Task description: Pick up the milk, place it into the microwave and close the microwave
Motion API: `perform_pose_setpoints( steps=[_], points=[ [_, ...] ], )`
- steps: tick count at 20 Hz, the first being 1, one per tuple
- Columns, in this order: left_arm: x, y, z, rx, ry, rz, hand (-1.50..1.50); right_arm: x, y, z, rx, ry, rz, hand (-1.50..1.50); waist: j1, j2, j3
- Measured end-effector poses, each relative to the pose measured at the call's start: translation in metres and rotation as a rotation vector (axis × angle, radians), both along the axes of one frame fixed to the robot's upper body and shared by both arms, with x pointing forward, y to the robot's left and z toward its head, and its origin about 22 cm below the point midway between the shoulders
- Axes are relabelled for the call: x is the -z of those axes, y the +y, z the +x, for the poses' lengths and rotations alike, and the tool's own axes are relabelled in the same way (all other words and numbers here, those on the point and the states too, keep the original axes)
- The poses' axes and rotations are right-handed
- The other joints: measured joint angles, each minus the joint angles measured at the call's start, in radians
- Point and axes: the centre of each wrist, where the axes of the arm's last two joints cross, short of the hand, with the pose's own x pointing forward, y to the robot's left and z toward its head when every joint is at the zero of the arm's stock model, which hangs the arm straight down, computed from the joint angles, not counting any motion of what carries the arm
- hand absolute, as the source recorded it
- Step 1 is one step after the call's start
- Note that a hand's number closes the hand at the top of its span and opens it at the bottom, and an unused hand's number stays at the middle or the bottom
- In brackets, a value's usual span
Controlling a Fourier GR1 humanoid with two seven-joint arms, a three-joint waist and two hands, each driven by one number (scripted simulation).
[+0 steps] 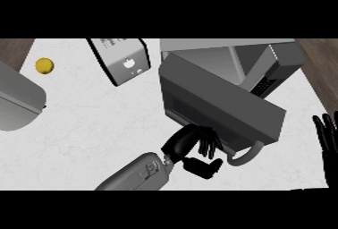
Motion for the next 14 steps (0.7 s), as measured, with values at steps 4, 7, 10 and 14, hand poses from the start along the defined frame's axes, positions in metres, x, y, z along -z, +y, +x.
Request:
perform_pose_setpoints(
  steps=[4,7,10,14],
  points=[
    [-0.002,-0.005,0.004,-0.026,0.006,-0.036,1.50,-0.018,0.005,0.010,-0.084,-0.034,-0.006,-1.50,-0.041,0.010,-0.002],
    [-0.015,-0.012,0.013,-0.041,-0.011,-0.093,1.50,-0.028,0.010,0.017,-0.139,-0.052,-0.008,-1.50,-0.069,0.016,-0.002],
    [-0.029,-0.016,0.022,-0.058,-0.023,-0.168,1.50,-0.040,0.013,0.022,-0.192,-0.076,-0.019,-1.50,-0.100,0.025,-0.004],
    [-0.043,-0.021,0.034,-0.079,-0.040,-0.221,1.50,-0.052,0.017,0.028,-0.250,-0.102,-0.028,-1.50,-0.141,0.034,-0.003]
  ],
)
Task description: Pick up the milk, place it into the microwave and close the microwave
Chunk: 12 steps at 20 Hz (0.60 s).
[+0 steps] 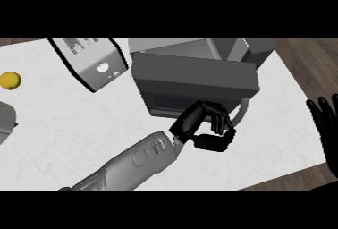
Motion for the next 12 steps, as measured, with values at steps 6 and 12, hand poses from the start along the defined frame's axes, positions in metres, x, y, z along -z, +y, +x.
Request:
perform_pose_setpoints(
  steps=[6,12],
  points=[
    [-0.019,-0.005,0.018,-0.046,-0.025,-0.039,1.50,-0.018,0.001,0.006,-0.040,-0.033,-0.011,-1.50,-0.058,0.011,0.001],
    [-0.039,-0.008,0.037,-0.095,-0.053,-0.064,1.50,-0.033,0.000,0.010,-0.086,-0.041,-0.027,-1.50,-0.105,0.022,0.002]
  ],
)
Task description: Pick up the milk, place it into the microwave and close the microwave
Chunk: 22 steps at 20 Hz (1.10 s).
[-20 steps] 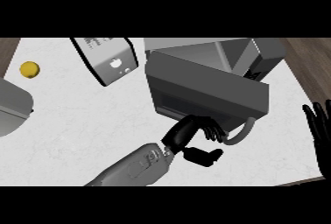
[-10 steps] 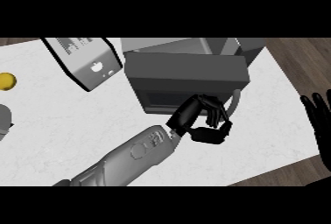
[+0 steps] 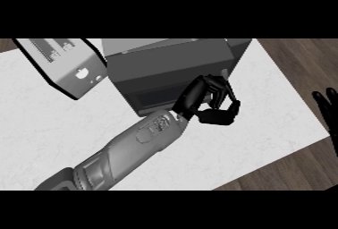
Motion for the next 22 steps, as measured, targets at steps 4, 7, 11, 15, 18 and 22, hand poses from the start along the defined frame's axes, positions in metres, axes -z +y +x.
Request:
perform_pose_setpoints(
  steps=[4,7,11,15,18,22],
  points=[
    [-0.012,-0.002,0.011,-0.030,-0.014,-0.011,1.50,-0.008,0.000,0.003,-0.028,-0.006,-0.005,-1.50,-0.024,0.009,0.002],
    [-0.019,0.002,0.020,-0.070,-0.019,-0.019,1.50,-0.016,-0.001,0.005,-0.046,-0.014,-0.016,-1.50,-0.040,0.014,0.002],
    [-0.020,0.006,0.024,-0.106,-0.024,-0.029,1.50,-0.023,-0.003,0.007,-0.059,-0.016,-0.025,-1.50,-0.056,0.016,0.002],
    [-0.020,0.009,0.024,-0.137,-0.026,-0.041,1.50,-0.032,-0.007,0.009,-0.066,-0.023,-0.039,-1.50,-0.068,0.016,0.003],
    [-0.019,0.010,0.024,-0.158,-0.029,-0.047,1.50,-0.039,-0.010,0.011,-0.064,-0.031,-0.052,-1.50,-0.075,0.015,0.003],
    [-0.019,0.011,0.023,-0.184,-0.039,-0.057,1.50,-0.047,-0.015,0.013,-0.058,-0.034,-0.069,-1.50,-0.083,0.017,0.004]
  ],
)
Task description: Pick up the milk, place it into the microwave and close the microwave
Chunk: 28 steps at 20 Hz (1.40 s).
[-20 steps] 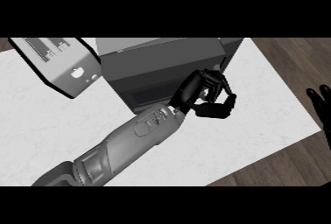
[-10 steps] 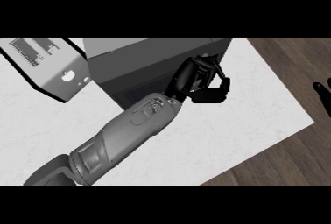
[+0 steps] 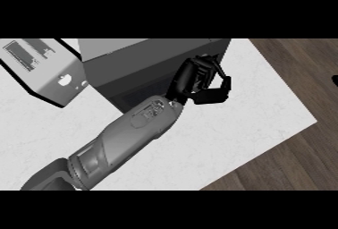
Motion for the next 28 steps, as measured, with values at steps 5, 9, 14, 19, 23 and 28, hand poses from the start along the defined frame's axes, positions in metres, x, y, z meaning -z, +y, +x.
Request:
perform_pose_setpoints(
  steps=[5,9,14,19,23,28],
  points=[
    [0.000,0.001,-0.001,-0.023,-0.008,-0.009,1.50,-0.009,-0.006,0.002,0.010,-0.004,-0.021,-1.50,-0.006,0.002,0.001],
    [0.000,0.001,-0.001,-0.040,-0.017,-0.014,1.50,-0.014,-0.009,0.004,0.006,-0.008,-0.025,-1.50,-0.012,0.004,0.002],
    [0.000,0.001,-0.002,-0.054,-0.023,-0.021,1.50,-0.020,-0.011,0.007,-0.002,-0.011,-0.019,-1.50,-0.014,0.006,0.002],
    [0.000,0.001,-0.002,-0.072,-0.024,-0.026,1.50,-0.026,-0.014,0.009,-0.010,-0.012,-0.018,-1.50,-0.020,0.006,0.003],
    [0.000,0.002,-0.002,-0.089,-0.024,-0.031,1.50,-0.030,-0.015,0.010,-0.019,-0.012,-0.014,-1.50,-0.025,0.007,0.003],
    [-0.002,-0.014,-0.005,-0.161,0.022,-0.079,1.50,-0.034,-0.021,0.010,-0.007,-0.007,-0.002,-1.50,-0.004,0.005,0.004]
  ],
)
